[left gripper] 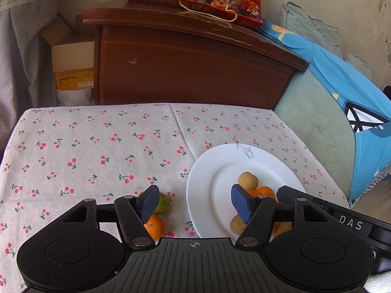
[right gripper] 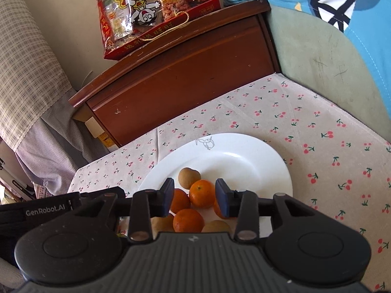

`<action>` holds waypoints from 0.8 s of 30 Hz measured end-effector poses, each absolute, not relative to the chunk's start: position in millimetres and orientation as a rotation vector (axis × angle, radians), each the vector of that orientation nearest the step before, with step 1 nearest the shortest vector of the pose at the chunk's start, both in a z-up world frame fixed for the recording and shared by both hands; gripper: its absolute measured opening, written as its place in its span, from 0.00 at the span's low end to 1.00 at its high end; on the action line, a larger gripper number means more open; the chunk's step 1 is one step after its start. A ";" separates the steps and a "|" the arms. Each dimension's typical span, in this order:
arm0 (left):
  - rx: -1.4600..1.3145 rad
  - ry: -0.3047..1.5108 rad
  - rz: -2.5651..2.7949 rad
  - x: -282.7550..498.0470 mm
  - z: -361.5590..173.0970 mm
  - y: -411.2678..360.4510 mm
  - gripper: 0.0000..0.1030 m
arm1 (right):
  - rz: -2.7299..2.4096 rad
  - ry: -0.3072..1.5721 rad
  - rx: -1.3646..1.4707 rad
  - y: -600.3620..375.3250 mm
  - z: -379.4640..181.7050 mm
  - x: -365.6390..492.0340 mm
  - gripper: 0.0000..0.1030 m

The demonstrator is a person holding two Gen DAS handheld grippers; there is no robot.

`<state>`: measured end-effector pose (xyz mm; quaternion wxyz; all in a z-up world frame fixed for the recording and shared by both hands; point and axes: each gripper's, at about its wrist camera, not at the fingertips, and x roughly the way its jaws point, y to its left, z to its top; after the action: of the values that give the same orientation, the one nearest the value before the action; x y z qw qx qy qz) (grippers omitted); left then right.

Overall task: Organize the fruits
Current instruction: 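Move both open tools back to the fruit on the cloth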

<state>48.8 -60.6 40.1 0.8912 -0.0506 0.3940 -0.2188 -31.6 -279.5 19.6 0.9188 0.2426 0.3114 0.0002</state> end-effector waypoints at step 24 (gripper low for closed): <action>-0.087 0.870 -0.365 44.8 19.9 -0.1 0.61 | 0.266 0.763 0.309 -183.8 8.6 -64.3 0.39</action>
<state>44.8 -0.1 19.9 0.8900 -0.0420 0.4188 -0.1755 -64.3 -183.8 8.6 0.9078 0.1497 0.3699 0.1290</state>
